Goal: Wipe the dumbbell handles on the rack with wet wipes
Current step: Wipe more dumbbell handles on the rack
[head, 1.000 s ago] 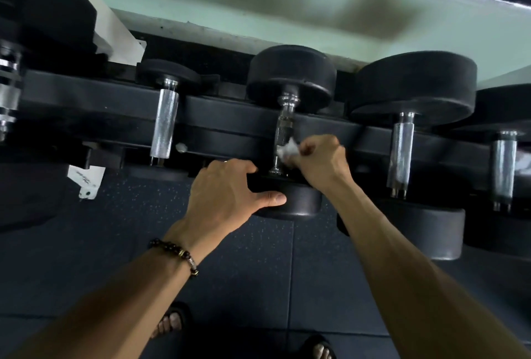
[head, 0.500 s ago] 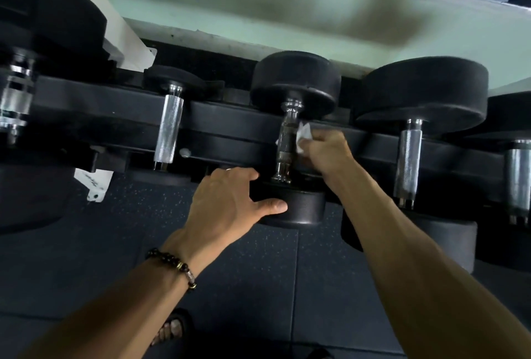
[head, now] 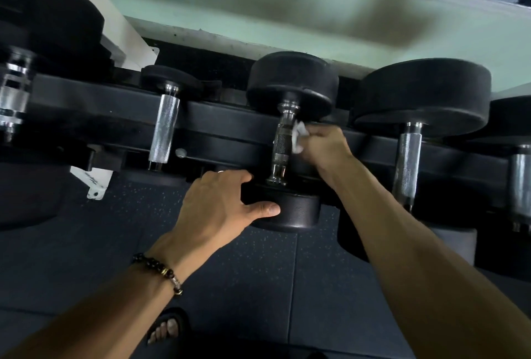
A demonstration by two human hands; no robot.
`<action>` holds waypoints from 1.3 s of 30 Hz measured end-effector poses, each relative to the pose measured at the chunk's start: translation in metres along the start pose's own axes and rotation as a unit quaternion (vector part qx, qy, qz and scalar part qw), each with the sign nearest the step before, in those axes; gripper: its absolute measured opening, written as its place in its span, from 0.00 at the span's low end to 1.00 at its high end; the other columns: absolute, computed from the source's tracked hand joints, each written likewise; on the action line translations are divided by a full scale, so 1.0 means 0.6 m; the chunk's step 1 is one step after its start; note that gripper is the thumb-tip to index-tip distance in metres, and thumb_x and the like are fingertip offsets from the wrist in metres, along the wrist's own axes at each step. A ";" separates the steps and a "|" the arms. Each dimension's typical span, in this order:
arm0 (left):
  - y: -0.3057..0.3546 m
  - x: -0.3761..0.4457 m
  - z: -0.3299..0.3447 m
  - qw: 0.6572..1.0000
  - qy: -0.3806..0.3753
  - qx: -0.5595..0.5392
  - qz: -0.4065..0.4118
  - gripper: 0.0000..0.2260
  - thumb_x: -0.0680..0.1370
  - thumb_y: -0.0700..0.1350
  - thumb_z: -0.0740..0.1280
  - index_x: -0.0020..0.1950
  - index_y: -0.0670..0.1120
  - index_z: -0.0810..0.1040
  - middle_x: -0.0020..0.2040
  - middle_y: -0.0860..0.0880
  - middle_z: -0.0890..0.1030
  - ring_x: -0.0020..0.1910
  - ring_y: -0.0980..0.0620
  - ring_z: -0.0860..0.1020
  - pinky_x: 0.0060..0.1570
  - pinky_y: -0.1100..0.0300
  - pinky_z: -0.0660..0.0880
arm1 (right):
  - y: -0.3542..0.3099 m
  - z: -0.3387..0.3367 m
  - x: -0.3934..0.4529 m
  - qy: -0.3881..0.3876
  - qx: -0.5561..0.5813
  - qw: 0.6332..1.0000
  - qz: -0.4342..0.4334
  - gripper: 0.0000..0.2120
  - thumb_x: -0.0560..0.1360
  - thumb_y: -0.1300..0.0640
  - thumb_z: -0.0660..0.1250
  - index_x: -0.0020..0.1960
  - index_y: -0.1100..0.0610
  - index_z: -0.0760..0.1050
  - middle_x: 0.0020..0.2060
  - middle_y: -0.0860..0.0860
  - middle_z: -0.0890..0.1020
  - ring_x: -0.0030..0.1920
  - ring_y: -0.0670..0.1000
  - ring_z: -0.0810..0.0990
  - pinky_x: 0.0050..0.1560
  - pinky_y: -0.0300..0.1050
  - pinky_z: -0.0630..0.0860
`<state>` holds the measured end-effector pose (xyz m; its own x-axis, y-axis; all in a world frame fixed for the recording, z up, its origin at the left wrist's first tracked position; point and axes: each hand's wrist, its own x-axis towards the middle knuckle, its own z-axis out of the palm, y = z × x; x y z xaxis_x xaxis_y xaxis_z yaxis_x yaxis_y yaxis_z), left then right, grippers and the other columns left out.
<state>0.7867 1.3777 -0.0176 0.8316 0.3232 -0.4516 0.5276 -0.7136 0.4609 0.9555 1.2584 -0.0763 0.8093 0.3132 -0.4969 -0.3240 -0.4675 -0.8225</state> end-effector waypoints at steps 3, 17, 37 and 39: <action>-0.001 0.001 0.001 1.000 0.000 0.000 0.002 0.38 0.68 0.69 0.68 0.73 0.49 0.70 0.70 0.51 0.74 0.71 0.49 0.67 0.69 0.54 0.63 | -0.003 0.021 0.026 0.016 0.033 0.999 0.036 0.04 0.65 0.69 0.66 0.36 0.66 0.80 0.38 0.64 0.84 0.45 0.65 0.84 0.52 0.60 0.82; -0.004 0.005 0.000 1.000 -0.015 0.016 0.005 0.39 0.69 0.70 0.66 0.73 0.50 0.69 0.70 0.51 0.74 0.71 0.48 0.68 0.69 0.53 0.63 | 0.009 0.004 -0.052 -0.081 -0.112 0.989 0.054 0.10 0.74 0.65 0.68 0.39 0.54 0.82 0.36 0.50 0.85 0.41 0.42 0.83 0.49 0.36 0.78; -0.011 0.009 0.004 1.000 -0.009 0.012 0.021 0.39 0.69 0.71 0.65 0.73 0.50 0.70 0.69 0.52 0.75 0.70 0.49 0.70 0.67 0.54 0.64 | -0.020 0.032 0.024 0.035 0.203 0.977 0.054 0.14 0.73 0.73 0.63 0.36 0.59 0.81 0.39 0.61 0.80 0.41 0.62 0.79 0.50 0.65 0.80; -0.010 0.009 0.003 1.000 -0.009 0.011 0.020 0.38 0.69 0.71 0.66 0.73 0.50 0.70 0.69 0.52 0.75 0.69 0.49 0.70 0.67 0.54 0.65 | 0.003 0.019 0.012 -0.006 0.083 0.995 0.051 0.13 0.69 0.70 0.65 0.32 0.57 0.81 0.35 0.58 0.82 0.39 0.60 0.80 0.48 0.65 0.81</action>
<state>0.7875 1.3826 -0.0245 0.8484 0.2833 -0.4473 0.4902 -0.7394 0.4615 0.9553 1.2693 -0.0845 0.7620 0.2814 -0.5832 -0.4823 -0.3544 -0.8011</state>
